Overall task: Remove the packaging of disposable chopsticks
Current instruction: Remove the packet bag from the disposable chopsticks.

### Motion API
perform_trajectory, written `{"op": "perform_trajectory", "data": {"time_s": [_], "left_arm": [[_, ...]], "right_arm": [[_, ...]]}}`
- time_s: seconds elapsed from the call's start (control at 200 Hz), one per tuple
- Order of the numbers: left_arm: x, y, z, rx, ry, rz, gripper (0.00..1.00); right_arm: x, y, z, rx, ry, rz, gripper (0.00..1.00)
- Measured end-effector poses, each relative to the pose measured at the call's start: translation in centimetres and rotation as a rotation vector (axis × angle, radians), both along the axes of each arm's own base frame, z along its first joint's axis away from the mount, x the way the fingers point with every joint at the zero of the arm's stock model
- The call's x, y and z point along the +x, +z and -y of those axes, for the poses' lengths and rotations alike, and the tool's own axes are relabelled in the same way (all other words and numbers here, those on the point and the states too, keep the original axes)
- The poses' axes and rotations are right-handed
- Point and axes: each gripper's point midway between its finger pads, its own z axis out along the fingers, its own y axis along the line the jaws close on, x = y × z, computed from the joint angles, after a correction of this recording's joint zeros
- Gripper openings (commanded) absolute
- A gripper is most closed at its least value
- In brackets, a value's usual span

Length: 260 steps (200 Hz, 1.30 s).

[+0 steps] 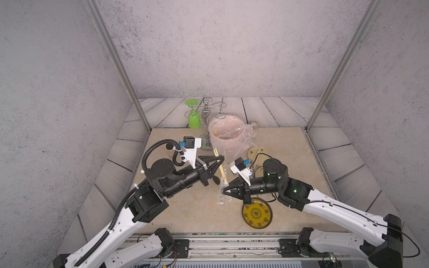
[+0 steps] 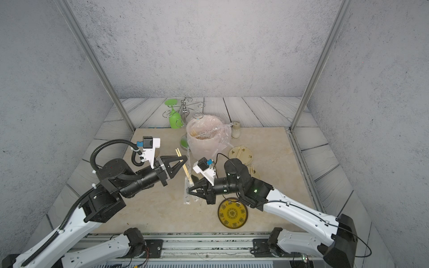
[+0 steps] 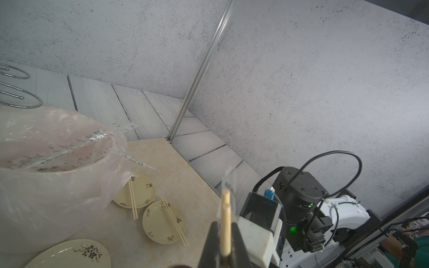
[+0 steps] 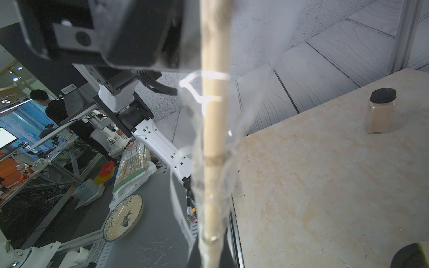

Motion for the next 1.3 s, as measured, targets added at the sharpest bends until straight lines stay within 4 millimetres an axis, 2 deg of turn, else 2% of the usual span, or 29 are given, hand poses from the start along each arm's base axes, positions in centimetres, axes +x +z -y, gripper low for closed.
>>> {"op": "perform_trajectory", "data": {"time_s": [0.025, 0.085, 0.125, 0.19, 0.255, 0.415, 0.56, 0.776, 0.951, 1.301], "left_arm": [[-0.1, 0.0, 0.0, -0.001, -0.001, 0.001, 0.00], [-0.2, 0.2, -0.3, -0.003, 0.001, 0.008, 0.00], [-0.4, 0.4, -0.5, -0.004, 0.004, 0.015, 0.00], [-0.9, 0.9, -1.2, -0.014, 0.008, 0.032, 0.00], [-1.4, 1.4, -1.8, -0.025, 0.008, 0.053, 0.00], [-2.8, 2.1, -3.0, -0.037, -0.004, 0.097, 0.00], [-3.6, 1.8, -3.0, -0.020, -0.037, 0.117, 0.00], [-4.6, 1.2, -2.6, -0.012, -0.100, 0.123, 0.00], [-5.4, 0.6, -2.4, -0.010, -0.145, 0.125, 0.00], [-5.6, 0.5, -2.3, -0.008, -0.155, 0.139, 0.00]], "right_arm": [[-0.1, 0.0, 0.0, 0.001, 0.000, 0.001, 0.15], [-0.1, 0.1, 0.1, 0.001, -0.004, -0.002, 0.40], [0.0, 0.2, 0.2, 0.002, -0.009, 0.001, 0.51], [0.0, 0.5, 0.4, 0.002, -0.019, 0.009, 0.62], [0.1, 1.1, 0.4, 0.007, -0.024, 0.019, 0.64], [0.1, 4.3, 0.4, 0.055, -0.023, 0.062, 0.64], [0.3, 7.6, -0.2, 0.116, -0.011, 0.101, 0.65], [0.6, 9.2, -1.8, 0.166, 0.037, 0.092, 0.62], [0.6, 9.9, -3.1, 0.192, 0.093, 0.052, 0.49], [-0.4, 10.8, -2.9, 0.227, 0.150, 0.031, 0.18]]}}
